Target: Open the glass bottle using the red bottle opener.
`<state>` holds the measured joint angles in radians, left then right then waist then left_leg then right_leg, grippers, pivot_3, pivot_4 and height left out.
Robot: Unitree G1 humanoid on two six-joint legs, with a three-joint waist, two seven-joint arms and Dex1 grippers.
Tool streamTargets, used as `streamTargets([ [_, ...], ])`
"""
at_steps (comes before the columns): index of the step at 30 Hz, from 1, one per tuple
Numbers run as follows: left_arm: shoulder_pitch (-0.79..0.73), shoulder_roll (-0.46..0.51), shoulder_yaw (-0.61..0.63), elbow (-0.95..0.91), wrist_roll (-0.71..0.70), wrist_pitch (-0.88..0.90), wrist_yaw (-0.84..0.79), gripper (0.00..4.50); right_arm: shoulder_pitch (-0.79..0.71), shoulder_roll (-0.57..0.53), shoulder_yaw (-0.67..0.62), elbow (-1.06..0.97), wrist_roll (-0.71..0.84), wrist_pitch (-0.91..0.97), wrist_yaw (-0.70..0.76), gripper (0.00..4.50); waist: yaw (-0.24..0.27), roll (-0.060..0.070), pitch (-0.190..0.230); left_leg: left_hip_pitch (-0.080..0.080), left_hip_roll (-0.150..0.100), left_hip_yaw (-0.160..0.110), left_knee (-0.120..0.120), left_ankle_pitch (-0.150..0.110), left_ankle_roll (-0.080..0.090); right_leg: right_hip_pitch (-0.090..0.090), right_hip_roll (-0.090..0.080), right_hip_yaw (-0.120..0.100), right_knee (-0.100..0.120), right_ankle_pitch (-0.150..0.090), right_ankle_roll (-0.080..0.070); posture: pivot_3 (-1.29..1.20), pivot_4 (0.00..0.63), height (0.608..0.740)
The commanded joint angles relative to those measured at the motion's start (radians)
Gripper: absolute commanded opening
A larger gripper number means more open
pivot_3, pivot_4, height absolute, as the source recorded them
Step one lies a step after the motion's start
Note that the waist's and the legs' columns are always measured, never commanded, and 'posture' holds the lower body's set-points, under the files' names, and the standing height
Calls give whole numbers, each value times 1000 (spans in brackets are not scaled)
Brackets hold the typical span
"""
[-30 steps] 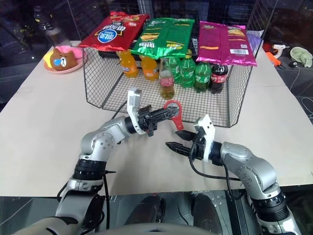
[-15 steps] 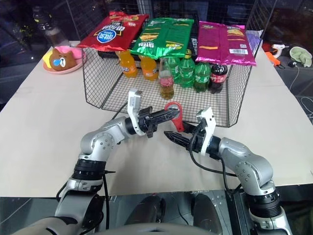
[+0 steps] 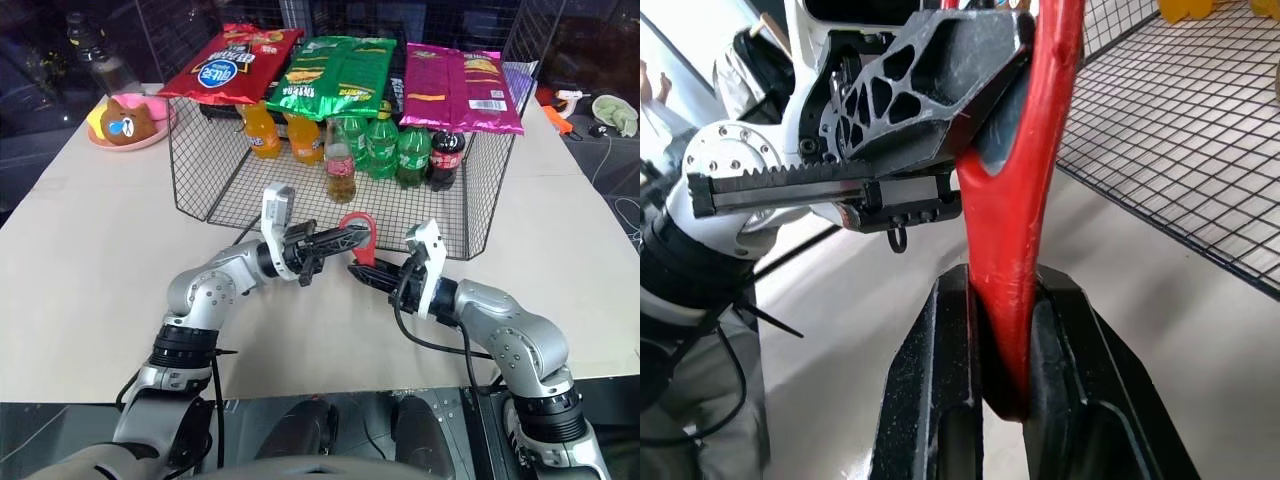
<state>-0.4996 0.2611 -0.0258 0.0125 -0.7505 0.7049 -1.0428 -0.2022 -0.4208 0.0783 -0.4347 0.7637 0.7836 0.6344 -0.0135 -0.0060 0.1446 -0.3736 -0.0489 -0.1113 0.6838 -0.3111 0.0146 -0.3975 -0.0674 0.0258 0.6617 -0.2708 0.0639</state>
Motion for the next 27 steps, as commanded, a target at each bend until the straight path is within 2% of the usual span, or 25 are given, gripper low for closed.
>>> streamTargets([
  [1,-31,-21,43,-4,6,-49,56,0,4,-14,50,-32,-35,0,11,14,0,0,0,0,0,0,0,0,0,0,0,0,0,0,0,0,150,740],
  [2,-33,-25,50,-3,3,-52,58,0,3,-12,50,-30,-37,-2,10,14,0,0,0,0,0,0,0,0,0,0,0,0,0,0,0,0,150,740],
  [3,-33,-23,51,-6,1,-48,54,753,2,-8,48,-27,-37,-3,7,14,0,0,0,0,0,0,0,0,0,0,0,0,0,0,0,0,150,740],
  [4,-31,-20,49,-9,1,-45,51,1083,2,-2,44,-25,-36,-4,3,14,0,0,0,0,0,0,0,0,0,0,0,0,0,0,0,0,150,740],
  [11,-14,-9,62,-28,-5,-45,71,4490,18,22,-3,16,-93,-54,-47,14,2,0,0,0,0,0,0,0,0,0,-1,0,0,0,0,0,150,740],
  [16,11,-8,84,-58,21,-92,119,4490,44,32,-69,38,-149,-128,-102,14,2,0,0,0,0,0,0,0,0,0,-1,0,0,0,0,0,150,740],
  [21,-34,-52,126,19,161,-344,236,4490,81,38,-101,22,-175,-169,-118,14,3,0,0,0,0,0,0,0,0,0,-1,0,0,0,0,0,150,740],
  [27,-170,-65,86,282,422,-689,359,4490,87,61,-88,15,-192,-188,-130,14,4,0,0,0,-1,0,0,0,0,0,0,0,0,0,0,0,150,740],
])
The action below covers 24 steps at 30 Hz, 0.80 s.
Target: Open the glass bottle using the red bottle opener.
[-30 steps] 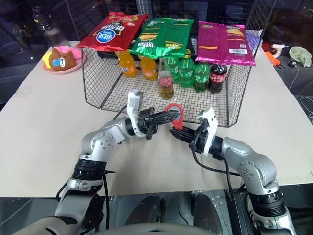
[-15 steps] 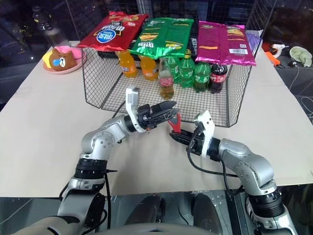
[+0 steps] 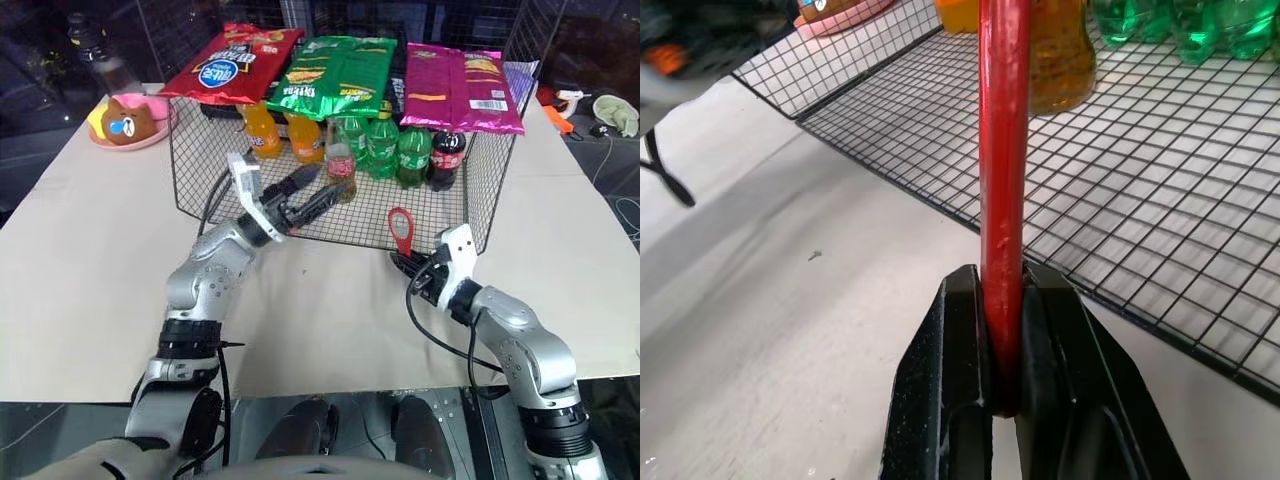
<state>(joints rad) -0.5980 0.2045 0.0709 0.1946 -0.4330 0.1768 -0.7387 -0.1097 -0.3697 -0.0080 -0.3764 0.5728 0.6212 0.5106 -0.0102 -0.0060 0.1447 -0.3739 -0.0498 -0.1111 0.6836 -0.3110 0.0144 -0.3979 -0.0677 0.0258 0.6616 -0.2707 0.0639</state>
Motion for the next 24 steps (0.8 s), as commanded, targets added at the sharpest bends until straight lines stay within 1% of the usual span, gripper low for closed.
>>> streamTargets([
  [1,-103,-9,-17,155,141,-208,79,4490,-5,13,3,-45,-6,-28,-6,14,0,0,0,0,0,0,0,0,0,0,0,0,0,0,0,0,150,740],
  [5,-198,-20,-29,352,236,-347,140,4490,-4,24,8,-46,-15,-32,-7,14,0,0,0,-6,-1,0,1,0,0,-5,-1,-1,1,0,0,0,150,740],
  [10,-344,-57,-29,633,292,-475,195,4490,2,27,9,-53,-24,-40,-10,14,-2,0,0,-11,-3,0,1,0,0,-11,-1,0,2,0,0,0,150,740],
  [16,-458,-78,-3,834,301,-552,227,4490,7,29,12,-58,-37,-47,-13,14,-6,0,0,-12,-5,0,1,0,0,-12,-1,0,2,0,0,0,150,740],
  [22,-516,-78,16,932,309,-563,252,4490,13,35,13,-62,-47,-52,-17,14,-7,0,0,-12,-5,1,1,0,0,-13,0,0,3,0,0,0,150,740],
  [24,-520,-80,11,951,321,-558,259,3992,13,35,13,-62,-51,-55,-17,14,-7,0,0,-12,-5,1,1,0,0,-13,0,0,3,0,0,0,150,740],
])
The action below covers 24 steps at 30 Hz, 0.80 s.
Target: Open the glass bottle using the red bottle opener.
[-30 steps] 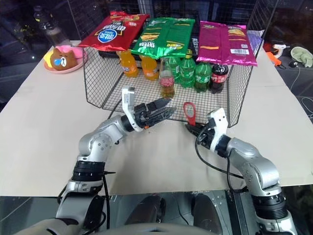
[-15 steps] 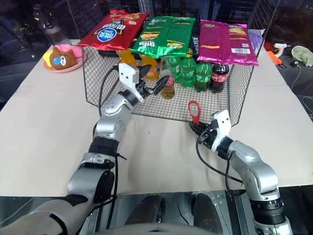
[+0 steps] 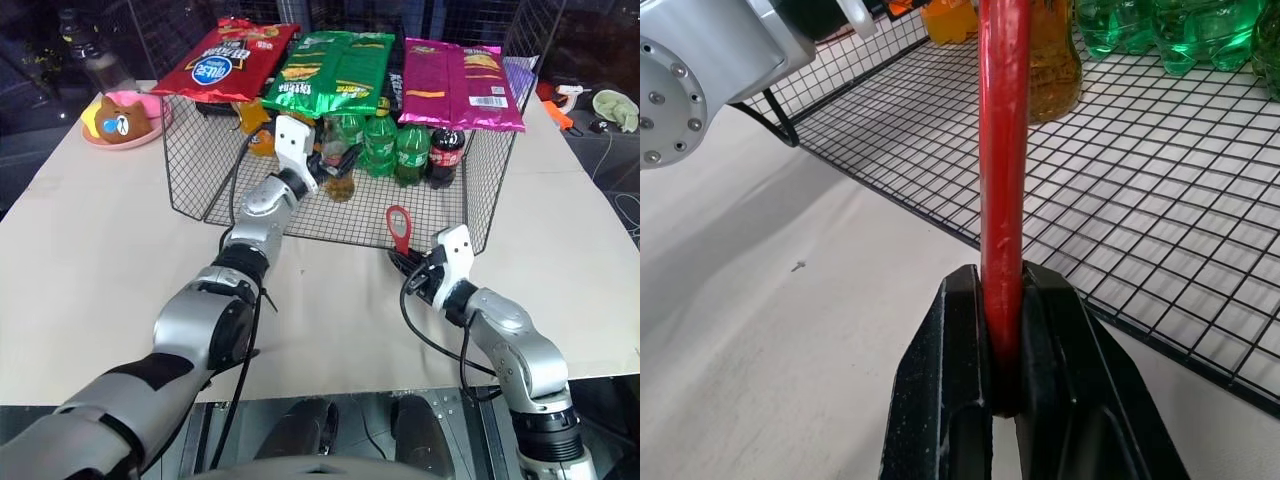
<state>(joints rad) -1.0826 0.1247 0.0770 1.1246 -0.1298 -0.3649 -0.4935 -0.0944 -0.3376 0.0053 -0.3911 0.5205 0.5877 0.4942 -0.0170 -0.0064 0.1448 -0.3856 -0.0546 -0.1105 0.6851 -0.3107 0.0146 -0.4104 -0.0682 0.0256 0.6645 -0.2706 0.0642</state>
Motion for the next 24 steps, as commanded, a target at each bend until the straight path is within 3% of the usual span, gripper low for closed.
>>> streamTargets([
  [1,-37,-3,6,27,18,-12,14,3792,-2,3,0,-47,0,-23,0,14,0,0,0,0,0,0,0,0,0,0,0,0,0,0,0,0,150,740],
  [4,-44,-9,9,42,18,-1,8,2462,-6,3,0,-43,-3,-25,1,14,0,0,0,0,0,0,0,0,0,0,0,0,0,0,0,0,150,740],
  [5,-47,-11,9,48,19,5,4,2363,-9,3,0,-40,-4,-25,2,14,0,0,0,0,0,0,0,0,0,0,0,0,0,0,0,0,150,740],
  [16,2,-13,9,-61,-14,31,-107,2364,-13,4,11,-42,-13,-28,4,14,0,0,0,0,-1,0,1,0,0,0,0,0,1,0,0,0,150,740],
  [24,279,58,-51,-641,-83,293,-259,2364,-13,3,3,-58,-19,-38,-4,14,-23,0,0,0,2,0,1,0,0,-1,0,1,2,0,0,0,150,740],
])
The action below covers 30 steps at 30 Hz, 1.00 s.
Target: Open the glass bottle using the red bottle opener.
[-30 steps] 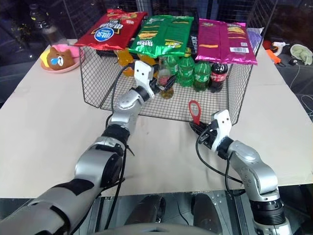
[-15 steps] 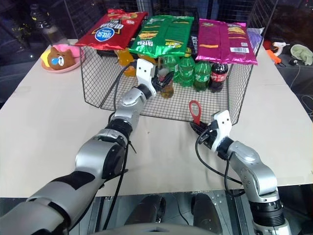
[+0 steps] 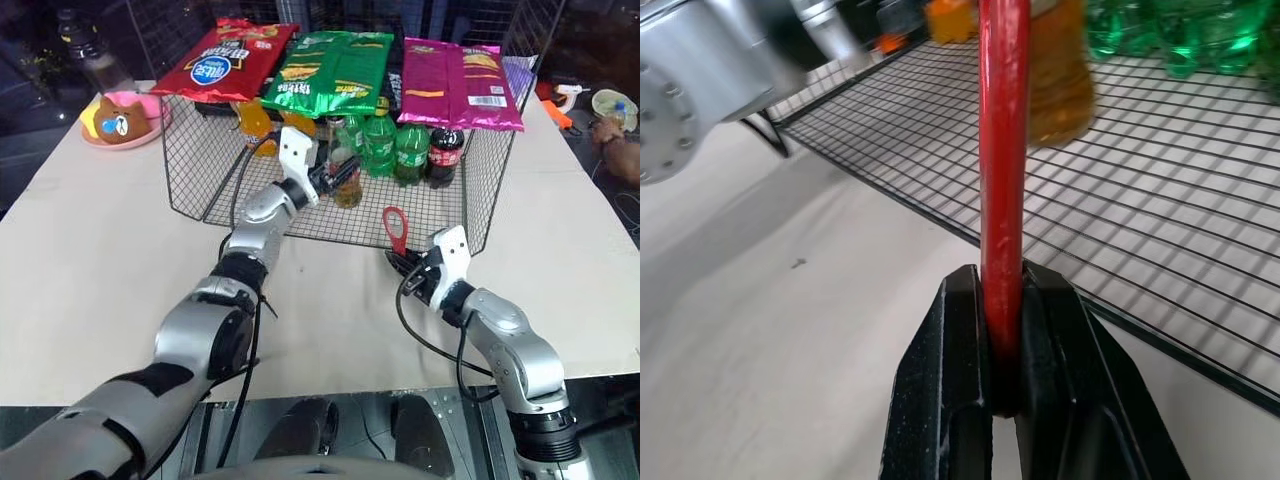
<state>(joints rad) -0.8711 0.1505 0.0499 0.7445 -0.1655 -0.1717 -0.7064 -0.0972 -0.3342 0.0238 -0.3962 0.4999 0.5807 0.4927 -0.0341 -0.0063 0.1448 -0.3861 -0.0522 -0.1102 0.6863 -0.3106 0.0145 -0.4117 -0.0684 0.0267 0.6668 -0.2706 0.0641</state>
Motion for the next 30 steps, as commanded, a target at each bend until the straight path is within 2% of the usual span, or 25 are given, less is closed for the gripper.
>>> streamTargets([
  [1,118,49,-33,-366,-68,151,-61,2364,-13,-3,-16,-53,-5,-39,-1,14,-7,0,0,0,1,1,0,0,0,0,0,1,0,0,0,0,150,740],
  [5,280,120,-42,-712,-174,354,-104,2364,-20,-14,-22,-56,-44,-87,-5,14,-9,0,0,1,2,2,0,0,0,-1,0,2,2,0,0,0,150,740],
  [9,395,185,-17,-936,-256,481,-95,2364,-17,-15,-35,-78,-72,-147,-14,14,-3,0,0,1,2,2,1,0,0,0,0,2,3,0,0,0,150,740],
  [12,466,209,15,-1032,-305,550,-57,2364,-4,-14,-50,-99,-80,-183,-17,14,-1,0,0,2,2,3,1,0,0,0,0,4,3,0,0,0,150,740],
  [18,574,211,0,-1033,-268,494,-32,2364,13,-41,-43,-98,-124,-237,-2,14,1,1,0,3,2,4,1,0,0,0,0,5,4,0,0,0,150,740],
  [24,588,147,-23,-945,-154,311,37,2364,-7,-34,-46,-69,-127,-246,-1,14,8,1,0,3,2,5,1,0,0,0,0,5,5,0,0,0,150,740],
  [30,616,130,-59,-905,-92,201,46,2364,-17,-38,-50,-52,-128,-251,11,14,14,1,0,3,2,6,1,0,0,0,0,6,5,0,0,0,150,740],
])
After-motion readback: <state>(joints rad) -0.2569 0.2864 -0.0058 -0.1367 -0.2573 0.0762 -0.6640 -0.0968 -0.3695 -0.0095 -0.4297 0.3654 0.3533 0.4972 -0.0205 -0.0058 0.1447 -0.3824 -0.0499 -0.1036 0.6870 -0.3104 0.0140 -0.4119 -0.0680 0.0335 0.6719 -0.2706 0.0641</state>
